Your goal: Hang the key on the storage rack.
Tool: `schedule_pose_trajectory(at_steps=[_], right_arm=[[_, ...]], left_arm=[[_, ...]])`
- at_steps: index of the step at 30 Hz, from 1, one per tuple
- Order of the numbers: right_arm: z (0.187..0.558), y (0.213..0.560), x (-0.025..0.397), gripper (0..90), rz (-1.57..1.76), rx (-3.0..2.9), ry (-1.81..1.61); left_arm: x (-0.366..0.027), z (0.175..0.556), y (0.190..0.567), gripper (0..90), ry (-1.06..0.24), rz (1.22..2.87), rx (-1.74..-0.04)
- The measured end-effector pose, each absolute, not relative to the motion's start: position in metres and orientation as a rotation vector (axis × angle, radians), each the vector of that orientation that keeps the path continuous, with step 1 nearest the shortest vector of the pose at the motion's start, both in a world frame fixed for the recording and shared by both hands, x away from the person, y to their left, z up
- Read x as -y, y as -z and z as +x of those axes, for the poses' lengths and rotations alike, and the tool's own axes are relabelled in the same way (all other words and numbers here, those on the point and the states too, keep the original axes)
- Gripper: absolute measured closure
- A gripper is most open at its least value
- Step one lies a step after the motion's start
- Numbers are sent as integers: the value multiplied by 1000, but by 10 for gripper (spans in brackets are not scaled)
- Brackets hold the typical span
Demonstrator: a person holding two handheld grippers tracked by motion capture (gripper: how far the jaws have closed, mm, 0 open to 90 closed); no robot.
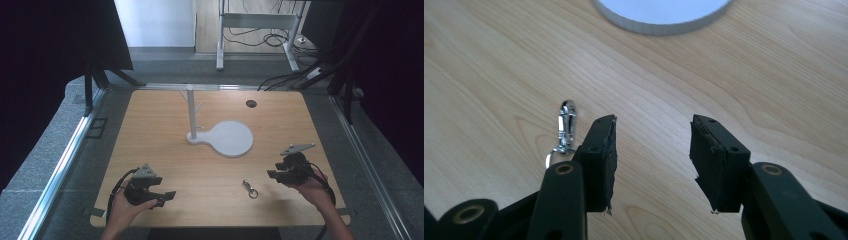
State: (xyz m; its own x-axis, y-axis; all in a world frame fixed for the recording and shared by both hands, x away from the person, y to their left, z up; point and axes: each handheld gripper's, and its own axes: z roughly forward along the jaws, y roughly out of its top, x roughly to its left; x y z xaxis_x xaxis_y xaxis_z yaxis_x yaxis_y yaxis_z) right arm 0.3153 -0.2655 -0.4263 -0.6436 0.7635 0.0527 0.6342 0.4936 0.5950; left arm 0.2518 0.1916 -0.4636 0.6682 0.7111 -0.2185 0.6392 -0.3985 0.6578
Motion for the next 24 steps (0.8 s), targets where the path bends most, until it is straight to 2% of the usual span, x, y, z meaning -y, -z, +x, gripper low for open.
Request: schedule_pose_trajectory(at_steps=[24], right_arm=[[319,419,220,583,1059,-2663,-795]], left_arm=[[-192,250,461,240,-127,2138,-1034]])
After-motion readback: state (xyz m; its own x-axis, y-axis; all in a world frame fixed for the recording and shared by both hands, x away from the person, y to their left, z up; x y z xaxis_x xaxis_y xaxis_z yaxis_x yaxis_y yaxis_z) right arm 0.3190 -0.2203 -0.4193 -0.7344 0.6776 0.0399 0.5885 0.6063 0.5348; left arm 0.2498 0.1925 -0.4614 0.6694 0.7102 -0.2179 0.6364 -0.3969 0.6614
